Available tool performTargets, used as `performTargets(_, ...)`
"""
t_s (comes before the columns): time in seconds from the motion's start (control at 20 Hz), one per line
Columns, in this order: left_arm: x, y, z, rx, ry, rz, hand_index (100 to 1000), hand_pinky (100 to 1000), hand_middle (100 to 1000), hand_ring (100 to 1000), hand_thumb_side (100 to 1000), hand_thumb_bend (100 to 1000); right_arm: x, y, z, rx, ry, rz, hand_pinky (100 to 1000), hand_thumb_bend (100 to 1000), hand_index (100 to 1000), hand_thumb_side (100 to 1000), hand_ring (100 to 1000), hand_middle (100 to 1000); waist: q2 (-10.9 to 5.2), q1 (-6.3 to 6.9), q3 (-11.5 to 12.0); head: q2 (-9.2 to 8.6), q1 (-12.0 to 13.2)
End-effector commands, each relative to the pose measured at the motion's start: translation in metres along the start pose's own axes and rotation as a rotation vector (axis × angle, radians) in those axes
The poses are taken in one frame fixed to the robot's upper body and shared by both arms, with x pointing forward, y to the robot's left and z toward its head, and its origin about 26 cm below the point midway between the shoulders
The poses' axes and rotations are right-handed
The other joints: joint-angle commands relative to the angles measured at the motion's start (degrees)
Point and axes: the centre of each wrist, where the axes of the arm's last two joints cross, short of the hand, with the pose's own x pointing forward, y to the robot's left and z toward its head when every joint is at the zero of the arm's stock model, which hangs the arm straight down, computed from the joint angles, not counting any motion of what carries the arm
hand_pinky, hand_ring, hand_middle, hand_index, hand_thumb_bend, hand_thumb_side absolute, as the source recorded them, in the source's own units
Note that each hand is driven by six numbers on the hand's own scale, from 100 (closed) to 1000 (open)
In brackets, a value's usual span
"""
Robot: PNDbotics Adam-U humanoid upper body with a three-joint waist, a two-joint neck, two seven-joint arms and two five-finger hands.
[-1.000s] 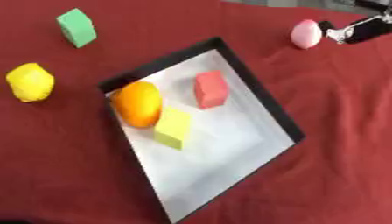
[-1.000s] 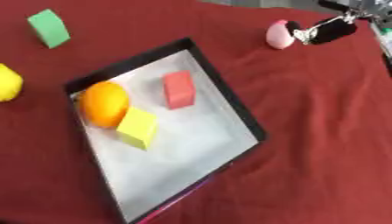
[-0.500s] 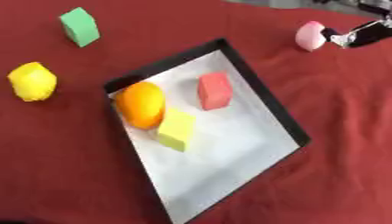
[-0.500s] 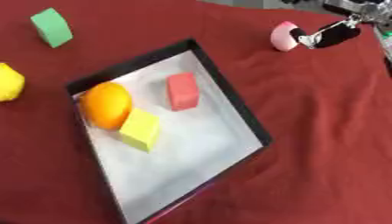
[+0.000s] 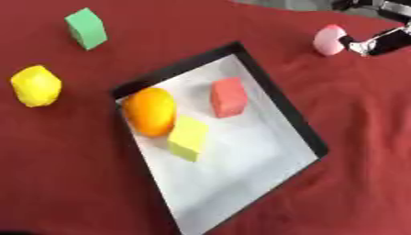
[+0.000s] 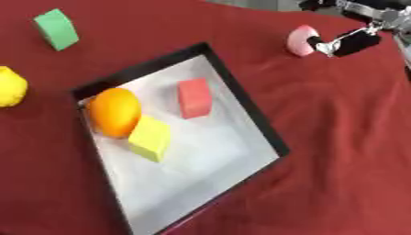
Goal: Pick up objects on the table and place them in the box.
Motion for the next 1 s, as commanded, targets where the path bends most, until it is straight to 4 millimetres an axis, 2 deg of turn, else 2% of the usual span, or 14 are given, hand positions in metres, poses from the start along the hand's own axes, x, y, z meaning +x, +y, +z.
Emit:
performTargets(0.05, 0.012, -0.003, -0.005, -0.016, -0.042, 0.016, 742, 646, 680, 860, 628, 329, -0.006, -0.022, 0.015, -0.046, 0.046, 0.033, 925, 207, 932, 210, 894, 858, -0.84, 0.26, 0.2, -1.27, -0.6)
performTargets(0.55, 0.017, -0.008, -0.006, -0.033, -0.055, 0.032, 742, 647, 681, 862, 630, 326, -0.012, -0.021, 0.024, -0.087, 0.106, 0.057, 926, 243, 941, 223, 901, 869, 0.46, -0.14, 1.4, -2.17, -1.9)
performTargets(1.0, 0.017, -0.008, -0.007, -0.039, -0.051, 0.031, 742, 647, 681, 864, 633, 322, -0.015, -0.021, 0.03, -0.09, 0.178, 0.126, 919, 302, 943, 315, 906, 857, 1.13, -0.16, 1.7, -2.38, -2.0)
